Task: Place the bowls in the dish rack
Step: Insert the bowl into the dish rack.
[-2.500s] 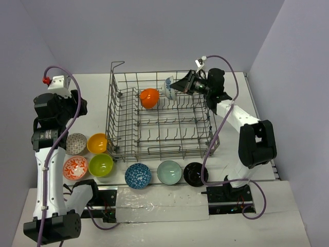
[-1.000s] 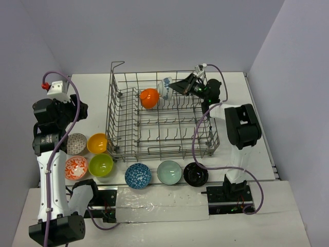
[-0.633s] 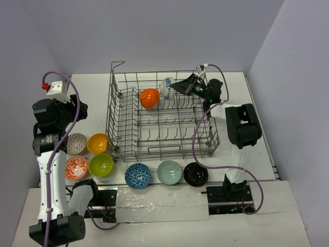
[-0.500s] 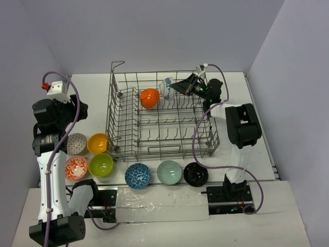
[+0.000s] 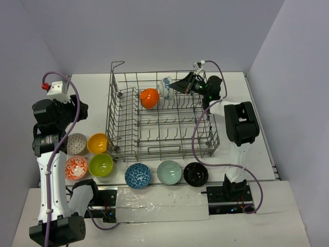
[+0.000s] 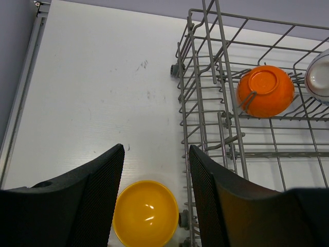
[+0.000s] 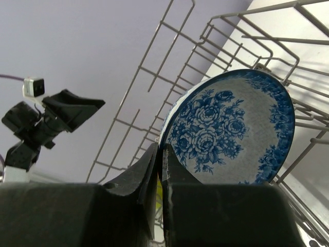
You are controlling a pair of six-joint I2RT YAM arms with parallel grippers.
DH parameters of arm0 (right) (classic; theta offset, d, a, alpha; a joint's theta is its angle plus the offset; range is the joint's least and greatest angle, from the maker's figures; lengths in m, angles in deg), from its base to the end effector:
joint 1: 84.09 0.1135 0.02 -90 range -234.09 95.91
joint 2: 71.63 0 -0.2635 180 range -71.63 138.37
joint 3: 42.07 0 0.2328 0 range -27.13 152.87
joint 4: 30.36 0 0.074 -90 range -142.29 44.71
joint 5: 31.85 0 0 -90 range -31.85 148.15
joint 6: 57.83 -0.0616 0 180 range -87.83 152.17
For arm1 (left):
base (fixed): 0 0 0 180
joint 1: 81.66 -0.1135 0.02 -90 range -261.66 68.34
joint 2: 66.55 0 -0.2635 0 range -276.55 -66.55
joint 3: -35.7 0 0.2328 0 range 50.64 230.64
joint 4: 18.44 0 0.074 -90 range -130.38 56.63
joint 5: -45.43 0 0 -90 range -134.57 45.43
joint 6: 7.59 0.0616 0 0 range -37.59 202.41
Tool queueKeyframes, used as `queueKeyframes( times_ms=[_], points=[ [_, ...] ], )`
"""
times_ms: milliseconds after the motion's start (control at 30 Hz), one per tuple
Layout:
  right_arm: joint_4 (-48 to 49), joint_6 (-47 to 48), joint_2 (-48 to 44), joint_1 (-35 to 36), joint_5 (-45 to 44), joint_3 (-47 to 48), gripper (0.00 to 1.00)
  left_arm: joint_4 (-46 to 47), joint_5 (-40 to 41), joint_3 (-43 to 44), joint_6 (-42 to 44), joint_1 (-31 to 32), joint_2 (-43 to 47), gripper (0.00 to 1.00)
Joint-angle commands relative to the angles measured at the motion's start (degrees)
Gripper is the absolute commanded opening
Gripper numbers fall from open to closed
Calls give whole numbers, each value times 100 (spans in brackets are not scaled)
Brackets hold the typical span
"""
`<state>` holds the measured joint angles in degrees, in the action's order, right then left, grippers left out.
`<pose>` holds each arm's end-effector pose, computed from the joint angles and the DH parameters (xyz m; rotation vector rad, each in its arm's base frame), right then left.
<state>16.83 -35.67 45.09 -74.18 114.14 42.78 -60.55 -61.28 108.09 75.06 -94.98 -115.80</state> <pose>0.4254 0.1262 0.2546 -0.1725 1.6676 1.7009 0.1869 0.0260 0.3614 -0.1436 1.8872 -0.2061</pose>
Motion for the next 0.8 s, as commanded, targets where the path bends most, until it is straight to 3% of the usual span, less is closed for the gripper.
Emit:
queueKeyframes(
  times_ms=[0,767],
  points=[
    [309,113,34,-68,360,391,0,239,-140,21,-47,-39,48,59],
    [-183,270,219,-209,589,357,0,204,-210,38,-29,-48,30,59]
  ],
)
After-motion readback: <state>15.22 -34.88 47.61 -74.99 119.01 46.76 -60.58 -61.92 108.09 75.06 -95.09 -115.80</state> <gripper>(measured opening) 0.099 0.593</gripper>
